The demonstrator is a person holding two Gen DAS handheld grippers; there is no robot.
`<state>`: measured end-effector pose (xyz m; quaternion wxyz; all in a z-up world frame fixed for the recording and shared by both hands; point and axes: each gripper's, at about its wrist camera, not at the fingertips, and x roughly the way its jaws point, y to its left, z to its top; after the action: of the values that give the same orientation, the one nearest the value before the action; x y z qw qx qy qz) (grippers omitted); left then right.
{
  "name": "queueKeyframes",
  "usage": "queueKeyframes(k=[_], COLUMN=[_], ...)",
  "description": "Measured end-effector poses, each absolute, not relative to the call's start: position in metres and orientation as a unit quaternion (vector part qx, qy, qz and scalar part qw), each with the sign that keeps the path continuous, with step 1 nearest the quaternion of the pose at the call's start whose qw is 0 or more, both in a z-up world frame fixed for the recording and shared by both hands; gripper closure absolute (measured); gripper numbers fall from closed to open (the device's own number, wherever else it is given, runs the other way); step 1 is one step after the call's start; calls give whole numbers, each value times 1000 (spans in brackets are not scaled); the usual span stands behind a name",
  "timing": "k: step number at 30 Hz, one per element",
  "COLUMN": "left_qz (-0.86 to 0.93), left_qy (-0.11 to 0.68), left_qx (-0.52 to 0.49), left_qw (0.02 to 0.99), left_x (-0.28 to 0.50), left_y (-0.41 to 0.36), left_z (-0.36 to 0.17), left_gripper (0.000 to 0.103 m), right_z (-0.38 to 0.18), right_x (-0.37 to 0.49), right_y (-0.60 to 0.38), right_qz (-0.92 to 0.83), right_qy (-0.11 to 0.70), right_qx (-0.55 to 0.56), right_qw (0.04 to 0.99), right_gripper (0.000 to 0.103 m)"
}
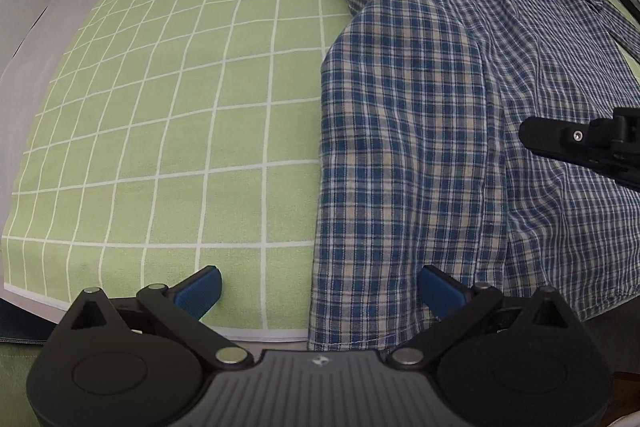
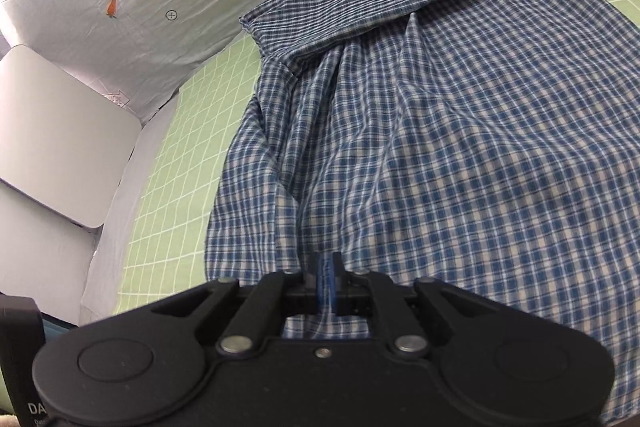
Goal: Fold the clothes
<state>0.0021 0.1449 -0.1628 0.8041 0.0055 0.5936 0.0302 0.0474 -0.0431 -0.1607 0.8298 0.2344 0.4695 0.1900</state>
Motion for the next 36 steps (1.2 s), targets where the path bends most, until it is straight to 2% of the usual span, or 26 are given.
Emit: queueKeyframes(k=[3, 5, 6, 7, 8, 9, 13, 20, 22, 29, 31, 33, 36], left_qz=[30, 28, 27, 26, 23, 21, 30, 76, 90, 115, 117, 116, 116], left_qy=[593, 590, 589, 588, 587, 586, 576, 557, 547, 513, 500, 487, 473], left_qx=[-1, -5, -7, -9, -11, -11, -20, -64, -70, -109, -118, -130, -147], left_qw=[805, 807, 808, 809, 809, 810, 816, 825, 829, 844, 850, 856, 861], left_x=[-2, -4, -6, -7, -9, -11, -15, 3, 12, 55, 68, 88, 121], left_y=[146, 148, 148, 149, 151, 150, 165, 202, 207, 214, 216, 218, 223], left_z=[-164, -164, -164, -163, -161, -159, -147, -132, -124, -104, -97, -92, -85], left_gripper=[0, 1, 4, 7, 14, 17, 17, 17, 17, 16, 16, 16, 16], right_z=[-163, -167, -169, -171, -171, -170, -150, -165, -156, -139, -136, -132, -129], right_x=[46, 45, 44, 43, 41, 38, 26, 36, 42, 87, 101, 118, 148], right_y=[-32, -24, -20, -17, -15, -15, -20, -22, -26, -64, -78, -93, -115], right_qz=[209, 218, 221, 226, 233, 241, 263, 216, 216, 149, 124, 102, 69], right_qy=[474, 482, 486, 490, 492, 491, 465, 513, 500, 473, 467, 457, 442], right_qx=[233, 229, 224, 220, 219, 220, 224, 176, 177, 187, 190, 189, 182], right_qw=[823, 817, 815, 813, 810, 808, 815, 812, 820, 848, 855, 863, 875], right_gripper=[76, 74, 77, 95, 102, 102, 102, 99, 81, 39, 23, 17, 13])
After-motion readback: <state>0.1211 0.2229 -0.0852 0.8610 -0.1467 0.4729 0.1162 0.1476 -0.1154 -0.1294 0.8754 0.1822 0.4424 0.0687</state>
